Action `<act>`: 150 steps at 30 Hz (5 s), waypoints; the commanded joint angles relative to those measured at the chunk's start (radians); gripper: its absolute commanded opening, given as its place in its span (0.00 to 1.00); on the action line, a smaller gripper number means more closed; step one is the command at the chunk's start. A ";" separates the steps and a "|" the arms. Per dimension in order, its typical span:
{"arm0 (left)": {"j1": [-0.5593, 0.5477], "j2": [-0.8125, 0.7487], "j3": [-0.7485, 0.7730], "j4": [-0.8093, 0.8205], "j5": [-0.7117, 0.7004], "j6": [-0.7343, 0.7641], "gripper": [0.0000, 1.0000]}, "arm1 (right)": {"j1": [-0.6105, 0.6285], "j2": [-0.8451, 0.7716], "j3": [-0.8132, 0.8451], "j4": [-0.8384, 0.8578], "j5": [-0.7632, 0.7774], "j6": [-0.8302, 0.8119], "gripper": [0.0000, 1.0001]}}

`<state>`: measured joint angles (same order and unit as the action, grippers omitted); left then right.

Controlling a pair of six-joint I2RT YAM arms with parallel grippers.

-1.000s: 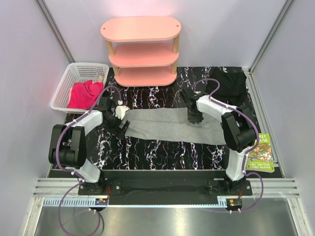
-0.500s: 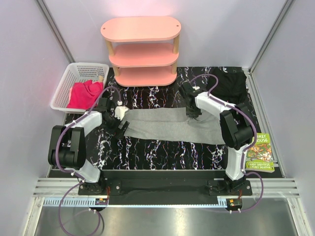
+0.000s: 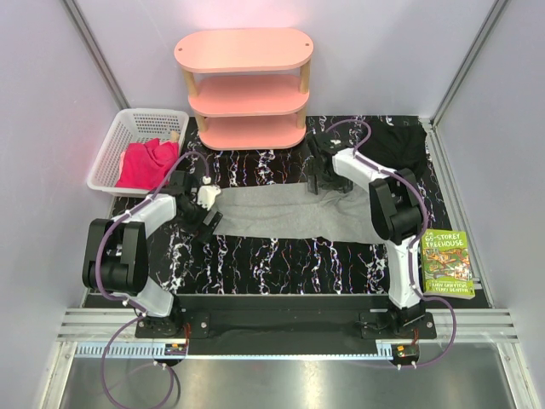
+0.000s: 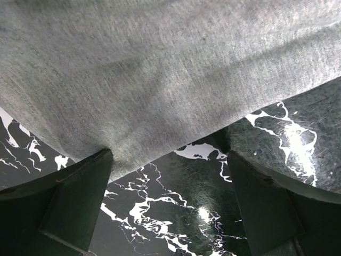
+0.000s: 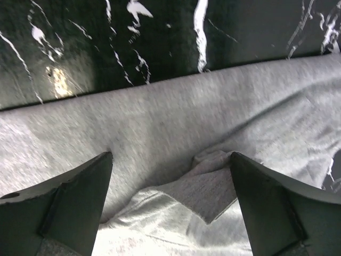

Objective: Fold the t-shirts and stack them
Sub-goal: Fold the tshirt

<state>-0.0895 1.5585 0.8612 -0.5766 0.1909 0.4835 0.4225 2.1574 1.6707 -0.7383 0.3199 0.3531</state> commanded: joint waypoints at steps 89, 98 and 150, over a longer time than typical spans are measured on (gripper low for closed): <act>0.016 -0.123 0.041 -0.160 0.002 -0.014 0.99 | -0.269 -0.260 -0.029 0.120 -0.655 0.284 1.00; -0.082 -0.146 0.337 -0.327 0.074 -0.040 0.99 | -0.271 -0.349 -0.334 0.125 -0.545 0.317 1.00; -0.335 0.063 0.137 -0.374 0.174 -0.025 0.99 | -0.381 0.292 0.421 0.001 -0.640 0.284 1.00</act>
<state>-0.3794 1.5700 0.9665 -0.8974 0.2684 0.4595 0.0448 2.3661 1.9839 -0.7712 -0.3134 0.6697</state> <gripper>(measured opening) 0.987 0.994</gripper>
